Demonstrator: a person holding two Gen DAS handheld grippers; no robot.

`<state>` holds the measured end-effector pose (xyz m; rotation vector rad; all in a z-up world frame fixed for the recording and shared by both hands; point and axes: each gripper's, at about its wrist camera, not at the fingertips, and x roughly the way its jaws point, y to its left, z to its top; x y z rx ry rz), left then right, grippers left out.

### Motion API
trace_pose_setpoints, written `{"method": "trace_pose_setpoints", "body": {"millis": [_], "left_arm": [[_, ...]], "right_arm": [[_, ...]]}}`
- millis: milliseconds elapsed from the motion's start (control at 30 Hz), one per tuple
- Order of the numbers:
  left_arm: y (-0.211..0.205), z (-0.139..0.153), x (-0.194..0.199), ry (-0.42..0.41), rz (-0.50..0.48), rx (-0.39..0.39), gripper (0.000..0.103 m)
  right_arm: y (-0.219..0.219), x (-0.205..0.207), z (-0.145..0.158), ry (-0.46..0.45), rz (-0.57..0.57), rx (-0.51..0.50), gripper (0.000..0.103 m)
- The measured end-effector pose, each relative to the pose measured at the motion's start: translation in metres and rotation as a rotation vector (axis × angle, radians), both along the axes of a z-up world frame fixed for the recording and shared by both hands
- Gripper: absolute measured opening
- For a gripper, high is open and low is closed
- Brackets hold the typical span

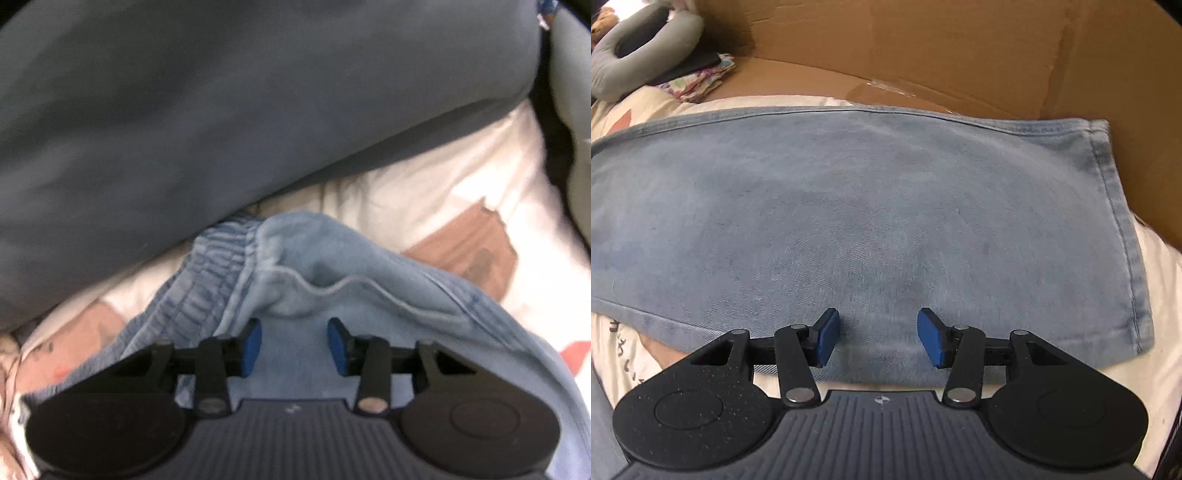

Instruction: Fold clothes

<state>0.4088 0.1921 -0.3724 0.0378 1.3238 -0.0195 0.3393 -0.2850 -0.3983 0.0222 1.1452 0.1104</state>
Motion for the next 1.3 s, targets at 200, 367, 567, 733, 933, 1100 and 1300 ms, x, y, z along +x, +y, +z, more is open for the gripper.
{"method": "trace_pose_setpoints", "body": {"millis": [200, 367, 567, 733, 933, 1100, 1300], "left_arm": [[0.025, 0.015, -0.040, 0.008, 0.003, 0.009, 0.051], [0.056, 0.015, -0.061, 0.019, 0.029, 0.016, 0.051], [0.090, 0.041, -0.100, 0.015, 0.031, 0.052, 0.050], [0.094, 0.084, -0.128, -0.003, 0.012, 0.027, 0.050], [0.111, 0.127, -0.166, -0.022, 0.002, -0.003, 0.051], [0.129, 0.155, -0.199, -0.031, -0.008, -0.023, 0.052], [0.155, 0.174, -0.230, -0.033, 0.000, -0.031, 0.053]], "right_arm": [[-0.004, -0.022, 0.015, 0.016, -0.001, -0.012, 0.054], [-0.010, -0.040, 0.023, -0.012, 0.021, 0.001, 0.054], [-0.005, -0.053, 0.049, -0.032, 0.065, 0.000, 0.053], [0.000, -0.067, 0.083, -0.050, 0.082, 0.020, 0.053], [0.000, -0.090, 0.126, -0.092, 0.098, 0.027, 0.053], [-0.008, -0.111, 0.159, -0.125, 0.089, 0.060, 0.053], [-0.026, -0.143, 0.188, -0.148, 0.065, 0.091, 0.053]]}}
